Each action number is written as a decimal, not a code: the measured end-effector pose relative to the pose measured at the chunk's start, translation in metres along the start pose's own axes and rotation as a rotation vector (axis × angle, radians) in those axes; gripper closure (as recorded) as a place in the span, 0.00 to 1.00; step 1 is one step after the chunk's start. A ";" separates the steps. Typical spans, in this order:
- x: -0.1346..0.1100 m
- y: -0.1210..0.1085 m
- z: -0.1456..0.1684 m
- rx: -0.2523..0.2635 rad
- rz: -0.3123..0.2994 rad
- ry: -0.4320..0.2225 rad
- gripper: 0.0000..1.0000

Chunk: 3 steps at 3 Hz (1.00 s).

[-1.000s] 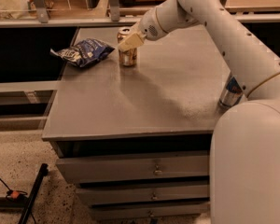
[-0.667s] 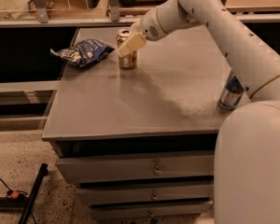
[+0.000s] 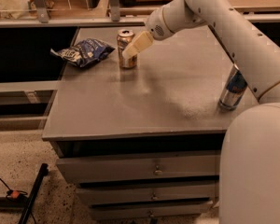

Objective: Move orange can near blue chip bag

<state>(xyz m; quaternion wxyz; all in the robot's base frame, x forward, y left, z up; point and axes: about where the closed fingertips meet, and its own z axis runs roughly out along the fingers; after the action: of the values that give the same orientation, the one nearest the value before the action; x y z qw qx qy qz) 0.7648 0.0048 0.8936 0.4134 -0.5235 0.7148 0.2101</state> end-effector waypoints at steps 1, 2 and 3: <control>0.001 -0.002 -0.010 0.013 0.001 0.016 0.00; 0.003 -0.003 -0.019 0.017 0.004 0.052 0.00; 0.007 -0.006 -0.027 0.035 0.021 0.096 0.00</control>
Offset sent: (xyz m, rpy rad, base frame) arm -0.0083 -0.0350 0.0193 -0.0932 0.0244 -0.0450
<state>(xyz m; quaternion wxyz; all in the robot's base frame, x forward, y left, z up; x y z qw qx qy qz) 0.7595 -0.0206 0.9042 0.3854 -0.5181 0.7429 0.1764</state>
